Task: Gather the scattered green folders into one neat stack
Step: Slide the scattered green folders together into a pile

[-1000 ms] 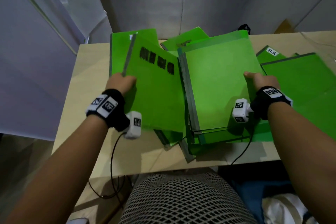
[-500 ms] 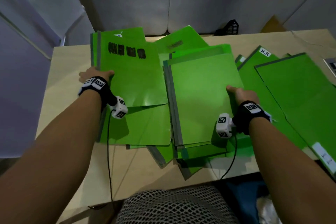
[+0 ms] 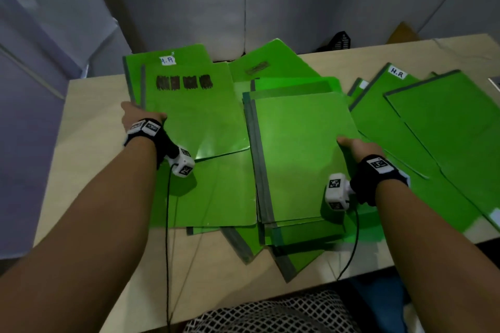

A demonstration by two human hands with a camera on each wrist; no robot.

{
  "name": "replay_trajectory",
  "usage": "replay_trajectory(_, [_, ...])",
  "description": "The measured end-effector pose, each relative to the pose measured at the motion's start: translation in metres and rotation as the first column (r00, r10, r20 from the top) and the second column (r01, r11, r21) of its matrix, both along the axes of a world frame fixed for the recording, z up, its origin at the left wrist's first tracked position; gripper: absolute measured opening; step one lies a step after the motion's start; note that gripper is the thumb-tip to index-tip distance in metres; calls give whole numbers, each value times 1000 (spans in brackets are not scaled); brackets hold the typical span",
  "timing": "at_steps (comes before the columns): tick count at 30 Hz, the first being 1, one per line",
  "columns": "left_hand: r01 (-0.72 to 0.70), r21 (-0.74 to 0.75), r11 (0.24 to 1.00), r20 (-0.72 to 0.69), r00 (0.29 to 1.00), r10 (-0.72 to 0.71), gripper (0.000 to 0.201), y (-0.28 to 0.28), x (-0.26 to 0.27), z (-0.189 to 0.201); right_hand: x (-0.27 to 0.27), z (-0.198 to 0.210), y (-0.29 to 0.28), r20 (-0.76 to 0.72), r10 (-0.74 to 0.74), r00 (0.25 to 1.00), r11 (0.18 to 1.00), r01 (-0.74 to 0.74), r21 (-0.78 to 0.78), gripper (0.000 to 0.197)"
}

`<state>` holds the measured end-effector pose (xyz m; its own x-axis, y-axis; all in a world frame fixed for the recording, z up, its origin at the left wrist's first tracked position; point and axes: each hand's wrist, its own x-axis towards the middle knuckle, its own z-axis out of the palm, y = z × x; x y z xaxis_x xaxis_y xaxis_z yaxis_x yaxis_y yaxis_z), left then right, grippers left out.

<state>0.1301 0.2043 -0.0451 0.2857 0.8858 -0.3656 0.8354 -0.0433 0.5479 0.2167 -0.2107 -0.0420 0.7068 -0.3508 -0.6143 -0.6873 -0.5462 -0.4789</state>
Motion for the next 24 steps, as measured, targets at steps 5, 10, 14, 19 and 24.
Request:
replay_trajectory(5, [-51, -35, 998, -5, 999, 51, 68, -24, -18, 33, -2, -4, 1, -54, 11, 998, 998, -8, 55, 94])
replay_trajectory(10, [-62, 26, 998, 333, 942, 50, 52, -28, -23, 49, 0, 3, -3, -59, 123, 991, 989, -117, 91, 80])
replay_trajectory(14, [-35, 128, 991, 417, 909, -22, 28, -60, -32, 60, -3, 15, -11, -39, 163, 986, 979, -156, 131, 82])
replay_trajectory(19, [64, 408, 911, 234, 957, -172, 58, -99, -20, 103, -11, 31, -20, -60, 236, 970, 956, -221, 194, 74])
replay_trajectory(24, [282, 523, 804, 92, 919, -382, 49, -132, 20, 147, -11, 40, -20, -68, 264, 962, 945, -244, 219, 72])
